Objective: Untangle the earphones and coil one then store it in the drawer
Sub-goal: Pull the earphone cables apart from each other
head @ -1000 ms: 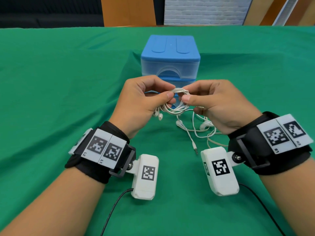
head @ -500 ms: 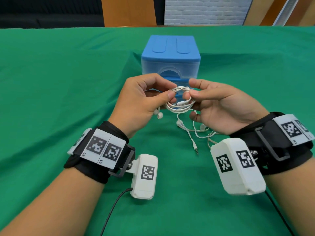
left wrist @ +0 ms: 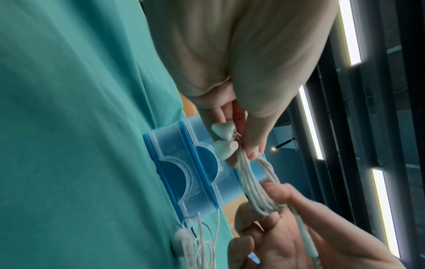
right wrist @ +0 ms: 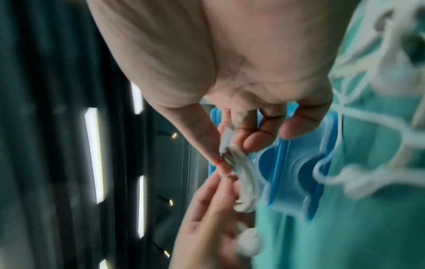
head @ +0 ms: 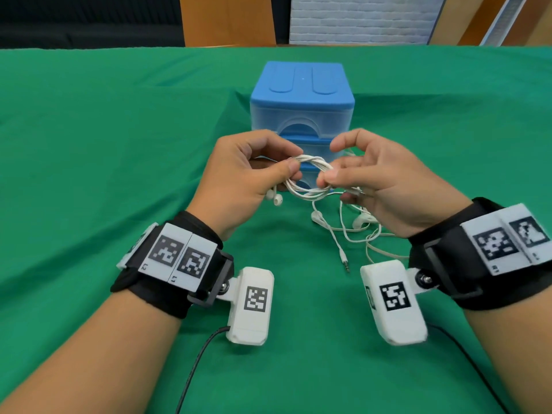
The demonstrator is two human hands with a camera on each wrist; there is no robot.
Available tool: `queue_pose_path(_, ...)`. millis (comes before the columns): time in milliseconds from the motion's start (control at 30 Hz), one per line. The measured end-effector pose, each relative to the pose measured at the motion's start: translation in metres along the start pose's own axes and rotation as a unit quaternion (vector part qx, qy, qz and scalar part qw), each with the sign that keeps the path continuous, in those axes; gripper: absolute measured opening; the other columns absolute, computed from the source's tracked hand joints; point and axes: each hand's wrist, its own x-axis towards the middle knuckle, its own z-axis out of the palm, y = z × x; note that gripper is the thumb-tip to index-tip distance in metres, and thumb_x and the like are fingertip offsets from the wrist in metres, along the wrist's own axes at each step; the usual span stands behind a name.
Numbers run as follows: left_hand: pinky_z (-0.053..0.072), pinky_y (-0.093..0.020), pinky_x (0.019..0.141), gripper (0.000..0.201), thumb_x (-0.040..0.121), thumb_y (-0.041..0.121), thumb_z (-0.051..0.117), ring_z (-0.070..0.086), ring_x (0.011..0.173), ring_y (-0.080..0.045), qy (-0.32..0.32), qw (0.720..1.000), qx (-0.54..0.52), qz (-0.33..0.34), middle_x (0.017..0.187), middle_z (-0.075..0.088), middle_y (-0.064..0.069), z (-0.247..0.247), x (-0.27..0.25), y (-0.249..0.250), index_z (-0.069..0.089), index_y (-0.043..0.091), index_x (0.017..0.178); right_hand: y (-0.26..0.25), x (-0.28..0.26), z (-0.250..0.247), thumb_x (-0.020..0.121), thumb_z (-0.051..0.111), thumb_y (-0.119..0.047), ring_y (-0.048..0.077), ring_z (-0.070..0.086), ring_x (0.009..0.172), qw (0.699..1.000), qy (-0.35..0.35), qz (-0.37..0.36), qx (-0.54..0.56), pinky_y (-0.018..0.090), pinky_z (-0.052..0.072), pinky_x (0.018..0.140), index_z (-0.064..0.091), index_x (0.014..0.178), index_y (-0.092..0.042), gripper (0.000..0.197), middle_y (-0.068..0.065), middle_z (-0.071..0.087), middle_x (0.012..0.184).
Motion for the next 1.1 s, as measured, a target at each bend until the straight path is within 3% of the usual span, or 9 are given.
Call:
queue_pose_path(133, 0.058, -0.032, 0.065, 0.011, 0.085, -0.005, 0.074, 0.072, 0.069, -0.022, 0.001, 0.999, -0.016, -0.035, 0.079, 0.070, -0.010, -0.002, 0.000, -0.002, 0.072, 0.000, 0.094, 0.006, 0.002, 0.004, 0.082, 0.074, 0.004, 0.022, 0.059, 0.078, 0.992, 0.019, -0.045, -0.112, 0.031, 0.043, 0.064, 0.059, 0.100, -0.014, 0.030, 0.021, 0.071, 0.091)
queue_pose_path(267, 0.052, -0.022, 0.055, 0.011, 0.084, -0.007, 0.072, 0.071, 0.065, -0.019, 0.002, 0.998, -0.001, -0.062, 0.079, 0.068, -0.012, -0.003, 0.000, -0.001, 0.070, -0.003, 0.094, 0.008, 0.004, 0.000, 0.081, 0.076, 0.001, 0.018, 0.062, 0.078, 0.984, 0.032, -0.056, -0.164, 0.027, 0.050, 0.064, 0.066, 0.101, -0.012, 0.026, 0.010, 0.073, 0.092)
queue_pose_path(500, 0.042, -0.014, 0.046, 0.010, 0.085, -0.004, 0.073, 0.067, 0.060, -0.015, -0.024, 0.991, 0.067, -0.112, 0.072, 0.066, -0.014, -0.009, -0.001, 0.000, 0.070, 0.000, 0.093, 0.010, 0.005, -0.001, 0.086, 0.073, -0.002, 0.018, 0.069, 0.071, 0.975, -0.008, -0.033, -0.220, 0.028, 0.051, 0.063, 0.066, 0.104, -0.008, 0.020, 0.016, 0.074, 0.093)
queue_pose_path(567, 0.041, -0.014, 0.046, 0.008, 0.085, -0.003, 0.073, 0.065, 0.060, -0.016, -0.040, 0.985, 0.106, -0.133, 0.066, 0.067, -0.009, -0.010, -0.001, -0.001, 0.071, -0.001, 0.092, 0.012, 0.006, 0.000, 0.088, 0.072, -0.005, 0.019, 0.071, 0.073, 0.971, -0.032, -0.011, -0.237, 0.028, 0.051, 0.064, 0.067, 0.104, -0.009, 0.018, 0.018, 0.074, 0.093)
queue_pose_path(667, 0.042, -0.014, 0.048, 0.006, 0.085, -0.002, 0.073, 0.066, 0.066, -0.021, -0.071, 0.970, 0.175, -0.153, 0.062, 0.066, -0.004, -0.014, -0.001, -0.004, 0.072, 0.002, 0.088, 0.016, 0.007, 0.002, 0.089, 0.071, -0.008, 0.019, 0.072, 0.077, 0.966, -0.053, 0.018, -0.252, 0.028, 0.051, 0.065, 0.068, 0.102, -0.010, 0.014, 0.020, 0.075, 0.093)
queue_pose_path(800, 0.045, -0.019, 0.060, 0.012, 0.081, 0.007, 0.077, 0.060, 0.060, -0.008, -0.091, 0.932, 0.319, -0.147, 0.070, 0.070, 0.001, -0.020, 0.002, -0.009, 0.074, 0.019, 0.081, 0.016, 0.007, 0.002, 0.090, 0.070, -0.009, 0.019, 0.072, 0.078, 0.964, -0.048, 0.020, -0.259, 0.029, 0.050, 0.065, 0.069, 0.101, -0.014, 0.011, 0.017, 0.076, 0.094)
queue_pose_path(967, 0.047, -0.016, 0.061, 0.012, 0.081, 0.010, 0.075, 0.068, 0.070, -0.012, -0.080, 0.906, 0.390, -0.141, 0.073, 0.072, 0.004, -0.023, 0.002, -0.008, 0.074, 0.022, 0.077, 0.016, 0.007, 0.001, 0.090, 0.070, -0.010, 0.019, 0.071, 0.078, 0.963, -0.040, 0.011, -0.265, 0.030, 0.048, 0.064, 0.069, 0.099, -0.016, 0.010, 0.014, 0.076, 0.094)
queue_pose_path(1100, 0.051, -0.026, 0.070, 0.011, 0.080, 0.015, 0.075, 0.067, 0.076, -0.012, -0.085, 0.887, 0.433, -0.134, 0.073, 0.071, 0.008, -0.024, 0.002, -0.006, 0.073, 0.024, 0.075, 0.015, 0.007, 0.001, 0.090, 0.070, -0.010, 0.023, 0.073, 0.080, 0.963, -0.036, 0.004, -0.266, 0.030, 0.048, 0.063, 0.069, 0.099, -0.015, 0.010, 0.015, 0.075, 0.095)
